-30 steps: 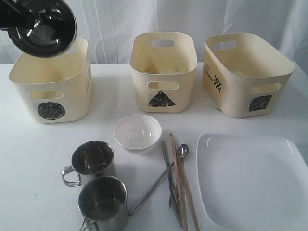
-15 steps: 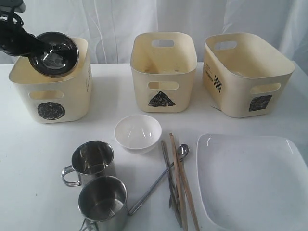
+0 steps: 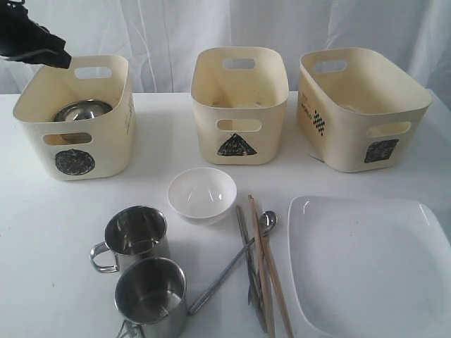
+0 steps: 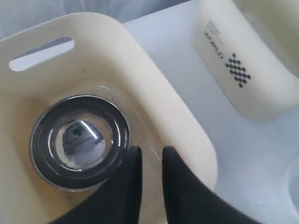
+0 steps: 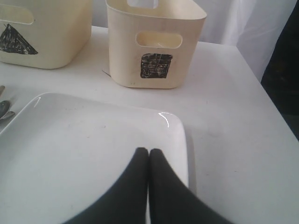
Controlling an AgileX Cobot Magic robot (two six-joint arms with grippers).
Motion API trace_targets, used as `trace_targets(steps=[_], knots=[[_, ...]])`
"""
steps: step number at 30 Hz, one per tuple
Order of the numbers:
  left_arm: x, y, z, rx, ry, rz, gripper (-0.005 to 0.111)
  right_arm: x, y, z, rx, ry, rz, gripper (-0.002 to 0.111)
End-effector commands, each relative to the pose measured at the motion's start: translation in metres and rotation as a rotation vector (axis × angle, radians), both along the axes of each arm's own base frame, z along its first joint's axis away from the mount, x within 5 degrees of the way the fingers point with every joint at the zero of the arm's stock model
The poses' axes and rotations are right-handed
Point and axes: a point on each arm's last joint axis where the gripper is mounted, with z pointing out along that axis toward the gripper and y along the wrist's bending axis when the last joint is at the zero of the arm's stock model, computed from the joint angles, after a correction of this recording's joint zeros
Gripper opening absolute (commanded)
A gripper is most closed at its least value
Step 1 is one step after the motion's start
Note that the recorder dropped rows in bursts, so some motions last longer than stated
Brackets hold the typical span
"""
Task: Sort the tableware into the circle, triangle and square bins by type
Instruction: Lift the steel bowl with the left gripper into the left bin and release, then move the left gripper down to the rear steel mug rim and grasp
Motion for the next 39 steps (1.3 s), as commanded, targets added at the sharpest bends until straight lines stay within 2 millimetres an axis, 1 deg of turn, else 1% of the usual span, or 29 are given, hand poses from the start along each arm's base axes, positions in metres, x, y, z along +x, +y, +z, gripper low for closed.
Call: trace_targets(steps=[1, 2, 4, 6, 9, 12, 14, 16, 21, 23, 27, 31, 39], knots=[[-0.054, -0.004, 0.011, -0.054, 0.038, -0.028, 0.022, 0.0, 0.0, 0.0, -0.005, -0.01, 0.002, 0.0], [-0.07, -0.007, 0.01, -0.075, 0.035, -0.039, 0.022, 0.0, 0.0, 0.0, -0.005, -0.01, 0.002, 0.0], [-0.098, -0.015, -0.003, -0.087, 0.014, -0.045, 0.022, 0.0, 0.0, 0.0, -0.005, -0.01, 0.002, 0.0], [-0.123, -0.025, -0.015, -0.079, 0.006, -0.04, 0.022, 0.0, 0.0, 0.0, -0.005, -0.01, 0.002, 0.0], [-0.144, -0.04, -0.029, -0.066, 0.025, -0.088, 0.022, 0.0, 0.0, 0.0, -0.005, -0.01, 0.002, 0.0], [-0.156, -0.056, -0.049, -0.024, 0.041, -0.166, 0.022, 0.0, 0.0, 0.0, -0.005, -0.01, 0.002, 0.0], [-0.157, -0.063, -0.061, 0.005, 0.035, -0.181, 0.023, 0.0, 0.0, 0.0, -0.005, -0.01, 0.002, 0.0], [-0.157, -0.069, -0.07, 0.018, 0.045, -0.188, 0.027, 0.0, 0.0, 0.0, -0.005, -0.01, 0.002, 0.0], [-0.147, -0.074, -0.092, 0.036, 0.109, -0.187, 0.049, 0.0, 0.0, 0.0, -0.005, -0.01, 0.002, 0.0], [-0.146, -0.076, -0.1, 0.031, 0.152, -0.195, 0.054, 0.0, 0.0, 0.0, -0.005, -0.01, 0.002, 0.0], [-0.144, -0.083, -0.117, 0.037, 0.222, -0.223, 0.055, 0.0, 0.0, 0.0, -0.005, -0.01, 0.002, 0.0], [-0.141, -0.085, -0.129, 0.038, 0.269, -0.232, 0.055, 0.0, 0.0, 0.0, -0.005, -0.01, 0.002, 0.0], [-0.14, -0.085, -0.134, 0.045, 0.286, -0.246, 0.055, 0.0, 0.0, 0.0, -0.005, -0.01, 0.002, 0.0]])
